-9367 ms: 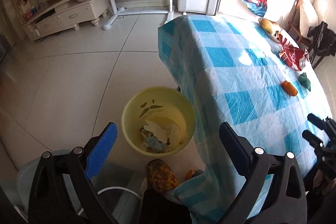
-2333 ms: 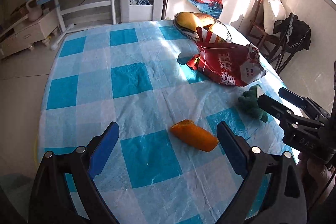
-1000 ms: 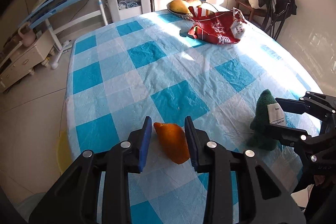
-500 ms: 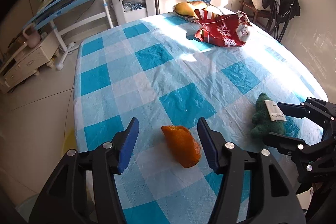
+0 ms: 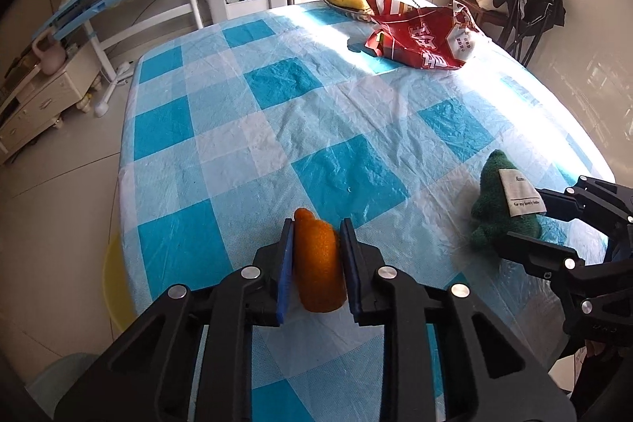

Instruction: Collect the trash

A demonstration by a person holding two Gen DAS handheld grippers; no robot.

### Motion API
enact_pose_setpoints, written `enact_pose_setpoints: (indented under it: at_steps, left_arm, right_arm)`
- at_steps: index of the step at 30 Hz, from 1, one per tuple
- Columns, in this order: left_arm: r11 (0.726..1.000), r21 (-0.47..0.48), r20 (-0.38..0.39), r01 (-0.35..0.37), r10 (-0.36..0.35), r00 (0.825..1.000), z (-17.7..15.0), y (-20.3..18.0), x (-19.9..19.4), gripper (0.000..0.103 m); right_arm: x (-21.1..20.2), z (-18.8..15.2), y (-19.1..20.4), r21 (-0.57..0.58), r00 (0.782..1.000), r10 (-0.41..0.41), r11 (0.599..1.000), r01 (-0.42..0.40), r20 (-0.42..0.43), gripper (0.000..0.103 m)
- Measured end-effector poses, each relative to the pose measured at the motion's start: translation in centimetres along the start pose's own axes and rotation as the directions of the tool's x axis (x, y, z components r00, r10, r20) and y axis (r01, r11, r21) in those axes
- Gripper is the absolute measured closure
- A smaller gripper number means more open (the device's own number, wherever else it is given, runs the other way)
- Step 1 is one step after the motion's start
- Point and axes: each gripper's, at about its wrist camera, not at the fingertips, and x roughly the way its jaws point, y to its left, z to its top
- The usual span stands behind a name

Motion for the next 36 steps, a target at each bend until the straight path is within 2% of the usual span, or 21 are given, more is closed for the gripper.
enact_pose_setpoints:
  at_steps: [4, 9, 13, 16, 20, 24, 29, 32, 36]
  left_arm:
    - [1.000, -0.006, 0.033, 0.017, -0.017, 0.999, -0.3, 0.6, -1.3, 0.086]
    - [0.998, -0.066, 0.100, 0.022, -0.015, 0.995, -0.4, 3.0, -3.8, 0.087]
    - [0.987, -0.159, 0.154, -0.020, 0.045, 0.987, -0.6, 7.3, -6.5, 0.087]
    - [0.964, -0.263, 0.172, -0.029, 0.076, 0.982, -1.2, 11.7, -7.9, 0.087]
    - [0.931, -0.364, 0.150, -0.032, 0.093, 0.984, -2.2, 16.1, -8.0, 0.087]
    - [0.926, -0.373, 0.090, -0.063, 0.104, 0.991, -1.9, 18.3, -6.1, 0.087]
    - [0.901, -0.420, 0.007, -0.108, 0.122, 0.993, -2.2, 21.6, -3.3, 0.086]
    - [0.877, -0.445, -0.052, -0.181, 0.176, 0.983, -2.5, 23.8, -2.1, 0.078]
    - [0.826, -0.513, -0.027, -0.235, 0.258, 0.966, -3.0, 26.1, -4.2, 0.047]
  right_arm:
    - [-0.2, 0.1, 0.4, 0.002, 1.000, 0.011, 1.000, -0.011, 0.020, 0.060]
    - [-0.6, 0.4, 1.4, -0.008, 0.998, 0.031, 0.999, -0.031, 0.051, 0.060]
    - [-1.0, 1.1, 3.2, -0.042, 0.994, 0.064, 0.997, -0.061, 0.089, 0.060]
    - [-1.1, 1.5, 5.1, -0.098, 0.991, 0.086, 0.992, -0.076, 0.102, 0.060]
    - [-0.3, 2.4, 8.2, -0.170, 0.988, 0.119, 0.980, -0.102, 0.094, 0.060]
    - [0.7, 3.5, 11.1, -0.231, 0.986, 0.145, 0.965, -0.123, 0.079, 0.060]
    - [2.0, 5.1, 14.8, -0.290, 0.980, 0.183, 0.944, -0.155, 0.072, 0.060]
    - [3.2, 6.1, 16.6, -0.326, 0.979, 0.197, 0.931, -0.167, 0.061, 0.060]
    - [5.2, 7.2, 18.4, -0.355, 0.978, 0.205, 0.918, -0.177, 0.042, 0.060]
